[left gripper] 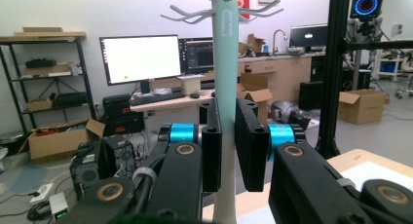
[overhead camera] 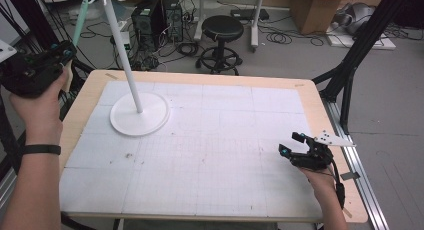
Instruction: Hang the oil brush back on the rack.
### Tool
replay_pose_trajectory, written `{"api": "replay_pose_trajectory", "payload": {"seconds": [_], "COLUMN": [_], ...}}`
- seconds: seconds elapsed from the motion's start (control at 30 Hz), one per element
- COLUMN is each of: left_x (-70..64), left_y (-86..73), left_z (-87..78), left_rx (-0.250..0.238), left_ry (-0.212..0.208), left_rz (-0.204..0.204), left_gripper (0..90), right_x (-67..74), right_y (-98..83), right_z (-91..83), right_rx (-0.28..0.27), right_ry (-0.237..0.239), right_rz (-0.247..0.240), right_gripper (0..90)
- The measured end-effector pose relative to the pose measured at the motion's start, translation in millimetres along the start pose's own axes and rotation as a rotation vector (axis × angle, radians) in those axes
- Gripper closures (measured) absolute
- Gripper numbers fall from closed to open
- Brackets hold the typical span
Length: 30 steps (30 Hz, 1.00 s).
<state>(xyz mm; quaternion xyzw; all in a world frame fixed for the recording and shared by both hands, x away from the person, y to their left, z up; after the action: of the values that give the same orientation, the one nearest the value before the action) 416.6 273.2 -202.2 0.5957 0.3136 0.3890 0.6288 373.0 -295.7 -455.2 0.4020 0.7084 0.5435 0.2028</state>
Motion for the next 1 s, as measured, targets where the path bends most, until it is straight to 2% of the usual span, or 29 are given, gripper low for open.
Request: {"api": "replay_pose_trajectory", "payload": {"seconds": [0.33,0.43,0.5,0.57,0.63,0.7,0.87,1.0], "left_x": [-1.4,-3.1,-5.6,-6.6,-6.9,-9.4,-18.5,-35.2], "left_y": [-6.8,-9.4,-12.1,-14.3,-18.6,-21.4,-30.3,-39.6], "left_z": [12.3,15.5,16.8,17.6,18.4,18.0,14.8,10.1], "left_rx": [0.014,0.024,0.036,0.040,0.070,0.081,0.117,0.150], "left_ry": [-0.005,-0.003,-0.016,-0.020,-0.024,-0.031,-0.048,-0.120], "left_rz": [-0.007,-0.004,0.009,-0.001,-0.018,-0.013,-0.003,0.005], "left_gripper": [81.7,81.2,80.2,72.2,64.2,55.7,40.9,34.9], "right_x": [-0.2,-0.2,-0.4,-0.3,-0.1,0.2,0.1,0.5], "right_y": [-0.2,-0.2,-0.4,-0.5,-0.4,-0.6,-0.4,-0.9], "right_z": [0.2,0.0,0.1,0.4,0.6,0.5,0.5,0.9], "right_rx": [0.001,0.001,0.002,0.003,0.003,0.005,0.003,0.006], "right_ry": [0.000,0.001,0.001,0.001,0.002,0.002,0.001,0.002], "right_rz": [0.000,0.002,0.003,0.004,0.006,0.004,0.005,0.002], "right_gripper": [16.5,16.4,16.4,16.4,16.4,16.4,16.4,16.5]}}
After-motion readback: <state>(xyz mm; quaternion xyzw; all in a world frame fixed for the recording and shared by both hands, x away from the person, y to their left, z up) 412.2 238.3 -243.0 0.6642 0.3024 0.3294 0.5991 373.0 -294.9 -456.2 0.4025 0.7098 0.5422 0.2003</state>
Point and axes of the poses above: each handheld gripper's, and its own axes: z roughly forward along the jaws, y roughly out of its top, x roughly to its left, the point moved 10 cm from there along z, roughly forward along the jaws, and after that the axes turned 4 degrees about -y, right-handed, at the moved point
